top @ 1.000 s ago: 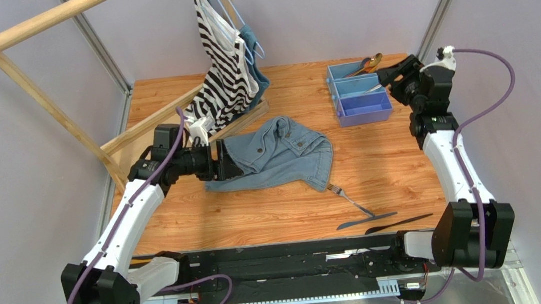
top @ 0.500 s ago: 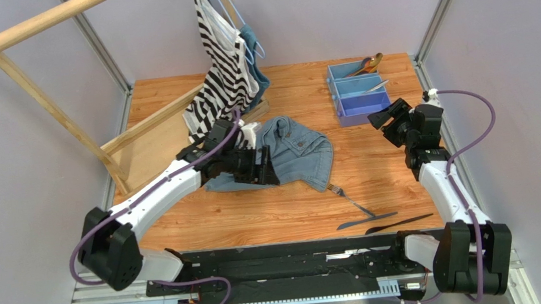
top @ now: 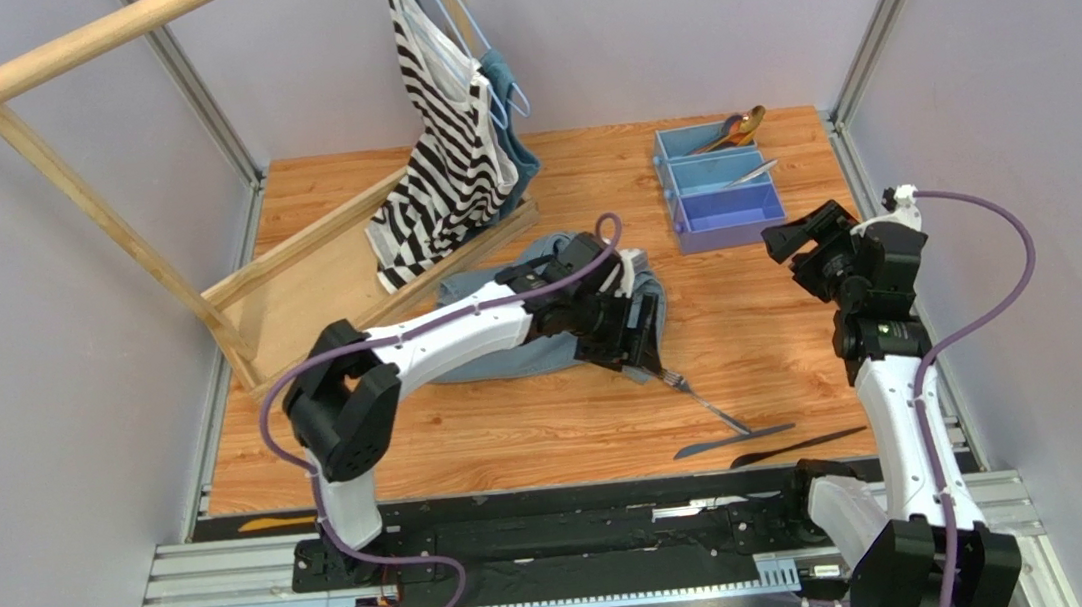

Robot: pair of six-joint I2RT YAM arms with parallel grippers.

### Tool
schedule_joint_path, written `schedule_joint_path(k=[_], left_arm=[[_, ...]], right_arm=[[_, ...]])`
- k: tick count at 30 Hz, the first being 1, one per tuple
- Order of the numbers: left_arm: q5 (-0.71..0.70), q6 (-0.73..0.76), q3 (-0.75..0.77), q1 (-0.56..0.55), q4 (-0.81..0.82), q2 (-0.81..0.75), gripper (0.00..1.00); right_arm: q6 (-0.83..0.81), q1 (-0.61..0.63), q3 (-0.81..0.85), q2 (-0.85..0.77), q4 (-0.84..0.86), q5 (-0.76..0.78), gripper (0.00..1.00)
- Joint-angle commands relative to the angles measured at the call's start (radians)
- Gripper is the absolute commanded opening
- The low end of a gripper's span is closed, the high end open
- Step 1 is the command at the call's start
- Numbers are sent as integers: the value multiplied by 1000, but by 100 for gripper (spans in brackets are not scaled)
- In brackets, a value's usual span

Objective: Sort the eating utensils into containers
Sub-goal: Place the fork in the storage box, then pick up the fork at the center of the board.

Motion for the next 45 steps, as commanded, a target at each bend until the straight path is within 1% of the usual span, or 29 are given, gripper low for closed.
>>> schedule_joint_path(k=[1, 5, 10, 13, 17, 21, 25, 30, 35, 37, 40, 41, 45], left_arm=[[-44, -51, 134, -59, -18, 100, 79], [-51, -77, 195, -87, -29, 170, 79], [-81, -92, 249, -122, -55, 239, 77], [-128, -86, 300, -139, -112, 280, 74], [-202, -71, 422, -165, -207, 355, 75], [-263, -74, 494, -185, -261, 427, 75], [-331, -88, 570, -201, -353, 481, 75], [-373, -112, 662, -213, -397, 556, 73], [-381, -125, 728, -217, -420, 604, 72], [-417, -122, 748, -216, -429, 618, 71], [-450, -103, 838, -216, -494, 665, 71], [-458, -99, 894, -216, -511, 680, 71], [-492, -85, 990, -214, -557, 740, 71]], right_arm=[[-25, -54, 5, -52, -27, -44, 72], [-18, -126, 3, -80, -45, -104, 72], [-15, -165, 8, -110, -62, -149, 72], [-16, -175, 6, -121, -70, -162, 72], [-22, -189, 3, -132, -82, -161, 72], [-28, -206, 6, -152, -97, -173, 72], [-36, -220, 9, -164, -105, -192, 72], [-35, -226, 3, -167, -107, -213, 72], [-45, -240, -3, -178, -114, -230, 72], [-48, -246, -3, -178, -117, -233, 72], [-50, -255, -3, -178, -119, -245, 72], [-48, -258, -3, -179, -122, -250, 72], [-48, -272, -3, -186, -128, -262, 72]])
